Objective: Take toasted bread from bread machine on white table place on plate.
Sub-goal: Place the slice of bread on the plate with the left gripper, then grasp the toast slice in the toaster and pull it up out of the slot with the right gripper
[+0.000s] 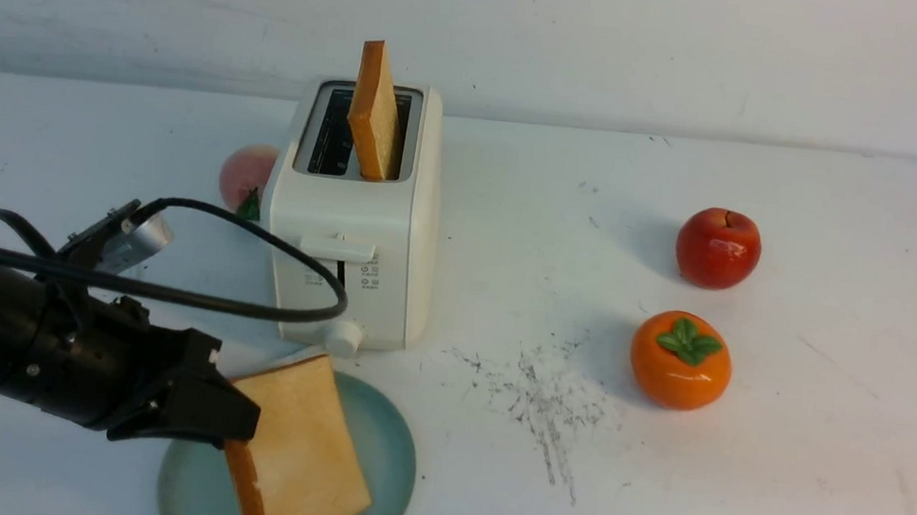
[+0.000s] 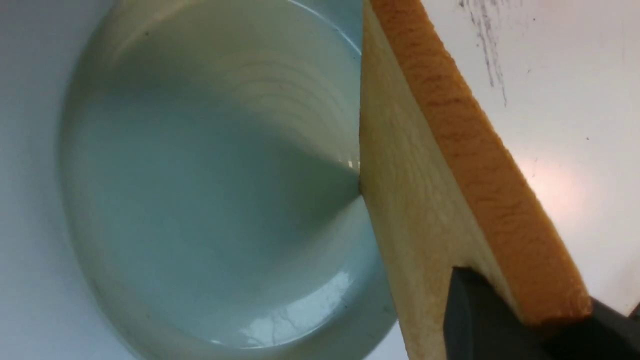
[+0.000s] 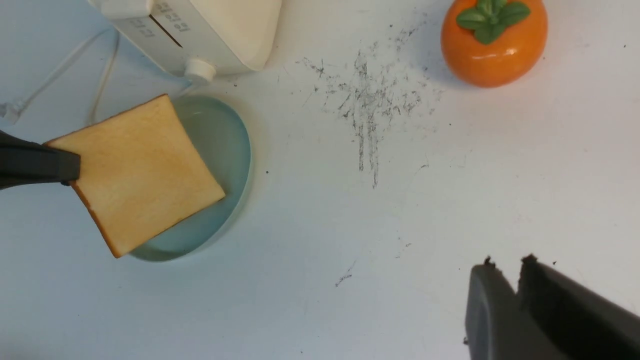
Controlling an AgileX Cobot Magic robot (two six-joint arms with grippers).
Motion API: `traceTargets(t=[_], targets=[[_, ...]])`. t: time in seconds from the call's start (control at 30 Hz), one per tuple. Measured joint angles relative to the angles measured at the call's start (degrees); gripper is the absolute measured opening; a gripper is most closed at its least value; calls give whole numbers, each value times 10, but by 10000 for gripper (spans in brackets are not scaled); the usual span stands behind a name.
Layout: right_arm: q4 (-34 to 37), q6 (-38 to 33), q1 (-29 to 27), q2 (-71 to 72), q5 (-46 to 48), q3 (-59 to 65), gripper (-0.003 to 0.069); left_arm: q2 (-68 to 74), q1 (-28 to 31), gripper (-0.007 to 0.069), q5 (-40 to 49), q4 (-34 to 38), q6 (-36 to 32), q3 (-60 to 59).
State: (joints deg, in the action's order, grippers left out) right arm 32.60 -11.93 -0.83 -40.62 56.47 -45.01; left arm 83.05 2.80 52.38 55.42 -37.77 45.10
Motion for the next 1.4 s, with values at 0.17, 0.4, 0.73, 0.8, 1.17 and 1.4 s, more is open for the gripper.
traceTargets(t=[0.17,0.4,0.73,0.8,1.17,1.4], targets=[[0,0,0,0,0,0,89,0,0,293,-22,-32,18,0],[50,-7,0,-4,-28,-11,95,-9,0,391,-29,-207,191,35],[53,-26,0,-105,12,-99,28,-101,0,125,-16,-341,320,70],[58,-34,7,-128,15,-126,6,-140,0,29,-7,-343,322,70],[-41,51,247,-327,-65,-279,11,-448,1,-14,28,-330,323,70],[-182,151,359,-489,-100,-426,154,-576,1,-14,68,-328,378,71]])
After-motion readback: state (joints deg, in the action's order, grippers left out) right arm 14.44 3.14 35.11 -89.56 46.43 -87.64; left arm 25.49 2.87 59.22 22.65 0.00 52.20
